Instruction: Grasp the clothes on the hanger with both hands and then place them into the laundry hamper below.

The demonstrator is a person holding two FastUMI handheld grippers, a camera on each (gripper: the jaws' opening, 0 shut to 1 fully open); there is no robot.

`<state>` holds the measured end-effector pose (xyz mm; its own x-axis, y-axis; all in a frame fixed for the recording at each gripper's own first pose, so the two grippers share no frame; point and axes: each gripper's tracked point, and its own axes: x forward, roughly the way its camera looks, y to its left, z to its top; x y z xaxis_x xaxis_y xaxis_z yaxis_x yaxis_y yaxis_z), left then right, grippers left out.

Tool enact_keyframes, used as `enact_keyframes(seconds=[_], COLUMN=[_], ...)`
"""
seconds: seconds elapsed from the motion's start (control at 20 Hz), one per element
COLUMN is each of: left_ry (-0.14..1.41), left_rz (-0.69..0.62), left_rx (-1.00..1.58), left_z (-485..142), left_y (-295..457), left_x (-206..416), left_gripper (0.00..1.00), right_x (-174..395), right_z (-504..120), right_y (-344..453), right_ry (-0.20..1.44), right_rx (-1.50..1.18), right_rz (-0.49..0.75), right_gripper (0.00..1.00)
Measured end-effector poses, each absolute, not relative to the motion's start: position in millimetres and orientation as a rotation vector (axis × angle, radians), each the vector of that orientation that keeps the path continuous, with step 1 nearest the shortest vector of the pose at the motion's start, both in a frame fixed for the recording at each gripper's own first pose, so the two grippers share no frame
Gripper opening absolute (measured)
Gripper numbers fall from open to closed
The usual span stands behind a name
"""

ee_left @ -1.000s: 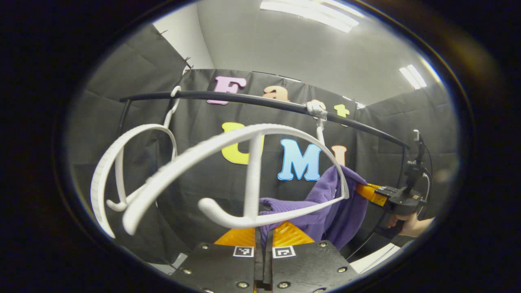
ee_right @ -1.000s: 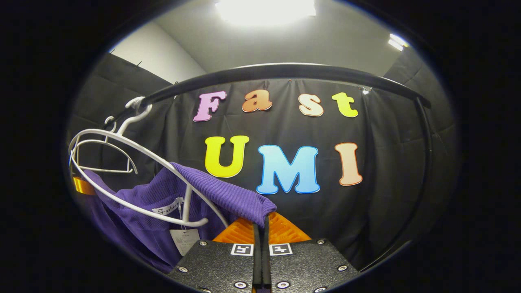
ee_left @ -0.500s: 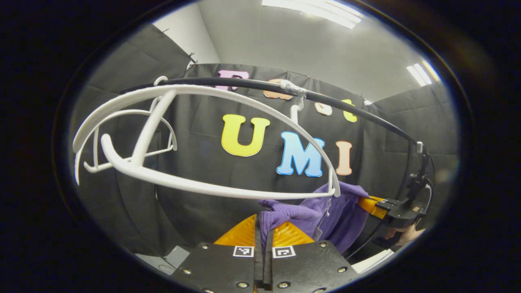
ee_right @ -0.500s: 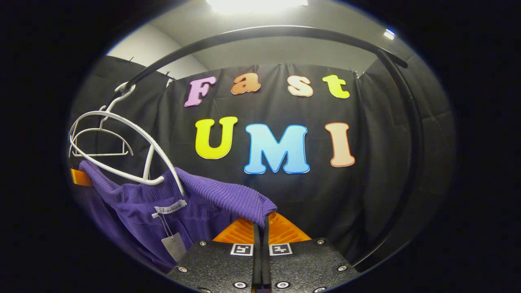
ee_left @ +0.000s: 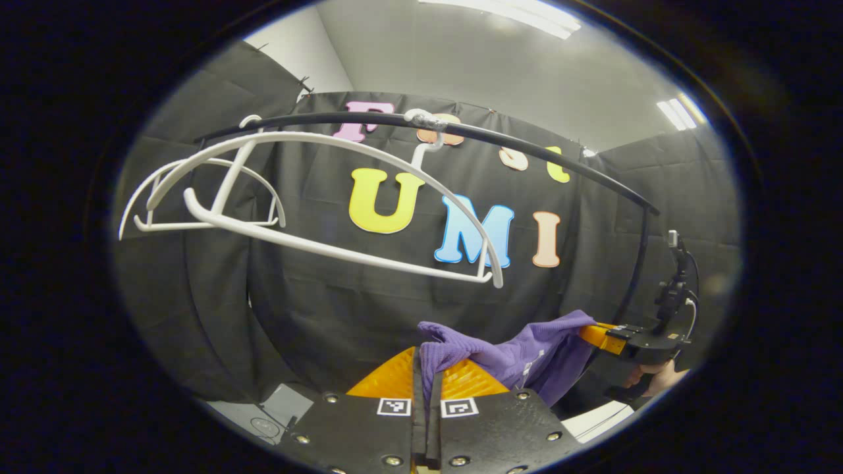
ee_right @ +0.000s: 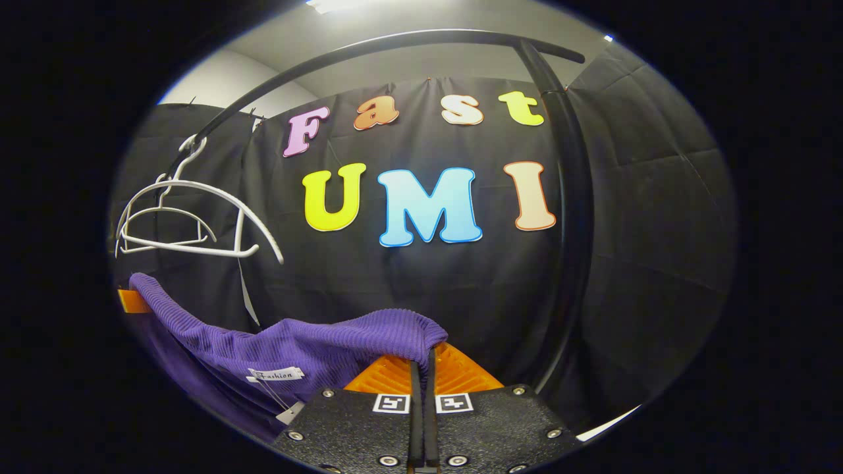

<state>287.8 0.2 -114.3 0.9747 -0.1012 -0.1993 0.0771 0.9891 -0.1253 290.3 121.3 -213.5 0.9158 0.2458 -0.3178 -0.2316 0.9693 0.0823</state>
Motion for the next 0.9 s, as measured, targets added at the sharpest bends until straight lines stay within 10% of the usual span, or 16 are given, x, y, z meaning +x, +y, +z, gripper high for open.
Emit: enact_keyframes(seconds=[0.9], left_ry=[0.302], left_rz=[-0.282], left_rx=[-0.105], left_z=[-116], left_y=[45], left_x=[147], left_gripper=[0.01], right_x=[105], right_z=[-193], right_y=[154], right_ry=[0.463], right_rx=[0.101], right_rz=[0.134], right_gripper=[0.0])
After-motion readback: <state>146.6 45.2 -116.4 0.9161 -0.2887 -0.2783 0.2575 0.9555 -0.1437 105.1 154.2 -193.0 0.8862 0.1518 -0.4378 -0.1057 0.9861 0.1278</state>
